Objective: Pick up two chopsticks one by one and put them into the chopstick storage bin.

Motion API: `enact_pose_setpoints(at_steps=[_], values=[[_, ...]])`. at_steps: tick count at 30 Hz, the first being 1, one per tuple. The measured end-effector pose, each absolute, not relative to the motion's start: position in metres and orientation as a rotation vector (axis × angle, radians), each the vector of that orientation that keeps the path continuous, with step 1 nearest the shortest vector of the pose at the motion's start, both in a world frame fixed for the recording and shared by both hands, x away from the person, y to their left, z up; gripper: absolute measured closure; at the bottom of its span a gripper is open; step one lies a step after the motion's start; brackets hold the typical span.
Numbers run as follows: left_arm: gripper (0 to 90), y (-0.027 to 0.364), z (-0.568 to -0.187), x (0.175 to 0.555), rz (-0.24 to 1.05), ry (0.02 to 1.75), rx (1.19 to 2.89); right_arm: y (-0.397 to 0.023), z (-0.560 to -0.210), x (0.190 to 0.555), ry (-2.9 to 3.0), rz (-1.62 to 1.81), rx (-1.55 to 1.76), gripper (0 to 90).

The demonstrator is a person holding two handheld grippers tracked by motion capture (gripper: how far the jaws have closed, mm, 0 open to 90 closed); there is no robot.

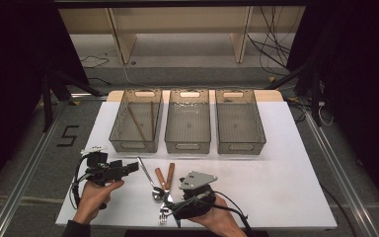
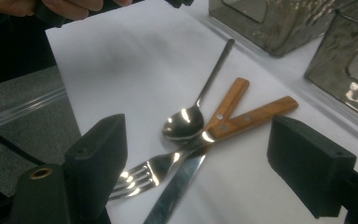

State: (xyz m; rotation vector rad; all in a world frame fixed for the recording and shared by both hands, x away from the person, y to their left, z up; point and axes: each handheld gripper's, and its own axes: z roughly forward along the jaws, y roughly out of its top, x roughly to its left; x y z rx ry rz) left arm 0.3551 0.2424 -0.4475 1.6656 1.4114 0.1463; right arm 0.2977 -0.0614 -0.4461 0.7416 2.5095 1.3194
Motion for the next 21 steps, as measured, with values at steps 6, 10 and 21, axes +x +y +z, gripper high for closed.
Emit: enact_pose_setpoints(at_steps=[6,10,21], values=[[16.3,0.243,-0.451,0.352,0.135,1.397,1.666,-0.05,-0.448,0.3,2.53,1.306,0.713,20.9],[16.3,0.244,-0.451,0.351,0.137,1.398,1.657,-0.045,-0.45,0.302,2.542,1.291,0.693,21.1],[16.1,0.246,-0.452,0.348,0.148,1.386,1.629,-0.035,-0.456,0.306,2.584,1.251,0.641,22.0]])
